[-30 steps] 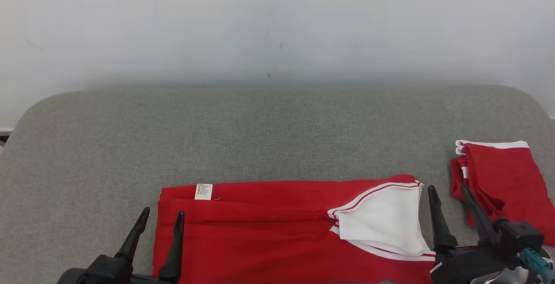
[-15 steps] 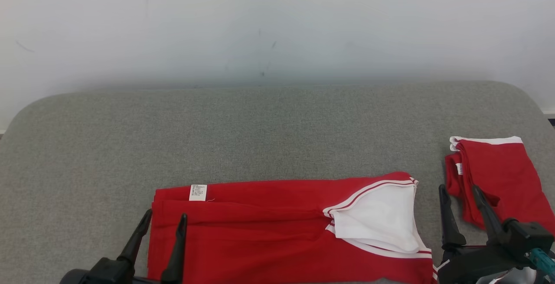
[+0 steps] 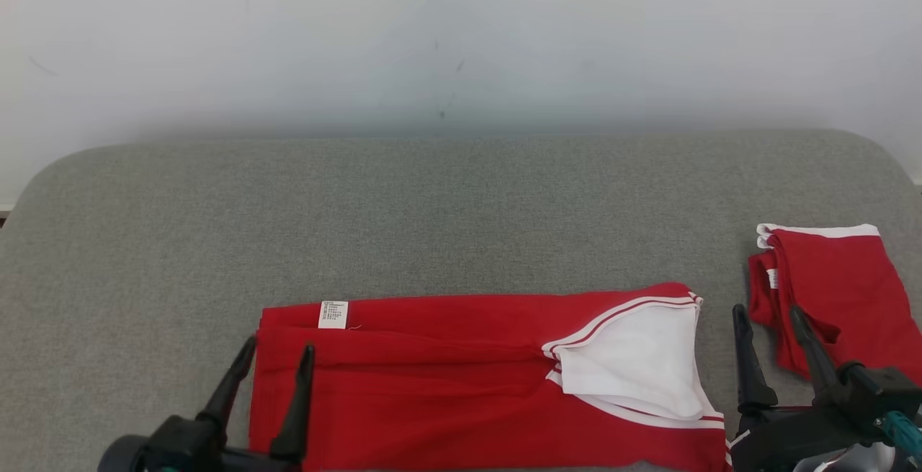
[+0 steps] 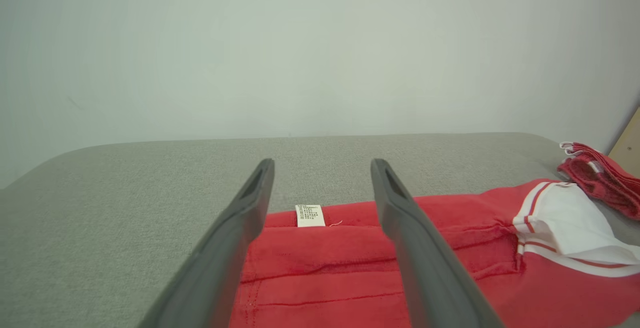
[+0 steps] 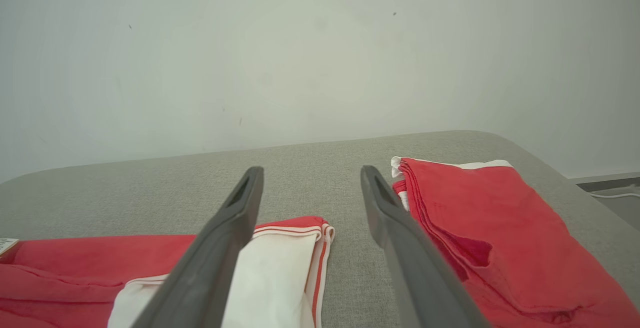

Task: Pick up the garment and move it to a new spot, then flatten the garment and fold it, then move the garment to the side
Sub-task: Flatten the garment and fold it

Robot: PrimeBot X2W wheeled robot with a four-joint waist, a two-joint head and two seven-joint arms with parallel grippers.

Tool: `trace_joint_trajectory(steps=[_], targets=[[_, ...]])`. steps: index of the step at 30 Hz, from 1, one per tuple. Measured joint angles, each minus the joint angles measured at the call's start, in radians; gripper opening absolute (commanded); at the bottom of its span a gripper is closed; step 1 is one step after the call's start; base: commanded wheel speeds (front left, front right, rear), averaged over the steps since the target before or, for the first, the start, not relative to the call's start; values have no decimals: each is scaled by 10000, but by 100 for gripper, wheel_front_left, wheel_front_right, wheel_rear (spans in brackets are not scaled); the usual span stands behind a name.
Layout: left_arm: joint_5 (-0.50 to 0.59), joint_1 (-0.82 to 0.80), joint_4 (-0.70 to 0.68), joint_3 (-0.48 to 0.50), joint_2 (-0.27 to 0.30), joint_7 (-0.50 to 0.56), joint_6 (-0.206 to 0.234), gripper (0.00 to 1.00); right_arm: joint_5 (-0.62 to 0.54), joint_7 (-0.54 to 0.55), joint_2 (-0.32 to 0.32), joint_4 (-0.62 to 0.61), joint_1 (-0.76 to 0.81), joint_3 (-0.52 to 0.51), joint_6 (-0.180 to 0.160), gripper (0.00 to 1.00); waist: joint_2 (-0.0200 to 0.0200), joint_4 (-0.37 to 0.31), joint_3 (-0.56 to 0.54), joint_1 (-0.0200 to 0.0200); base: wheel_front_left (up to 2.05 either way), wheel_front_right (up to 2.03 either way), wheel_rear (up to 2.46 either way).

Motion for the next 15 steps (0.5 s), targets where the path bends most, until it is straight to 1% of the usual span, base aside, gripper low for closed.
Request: trace_joint_trajectory(steps=[1, 6, 10, 12, 15], targets=[[-29, -105, 52, 98, -19, 15, 19, 100, -10, 0, 2, 12, -16, 29, 4, 100, 0, 16, 16, 0, 0, 0, 0], [-330, -452, 301, 807, -82, 134, 454, 100, -111, 0, 15, 25, -140, 130, 23, 100, 0, 41, 65, 0, 0, 0, 0], [-351, -452, 416, 901, -86, 217, 535, 100, -104, 19, 23, 150, -199, 186, 128, 100, 0, 31, 93, 0, 0, 0, 0], [-355, -451, 481, 903, -90, 282, 535, 100, 10, 337, -4, 408, -220, 288, 307, 100, 0, 23, 115, 0, 0, 0, 0], [-382, -453, 535, 800, -142, 366, 533, 100, 173, 1047, -182, 922, -235, 408, 445, 100, 0, 47, 162, 0, 0, 0, 0]])
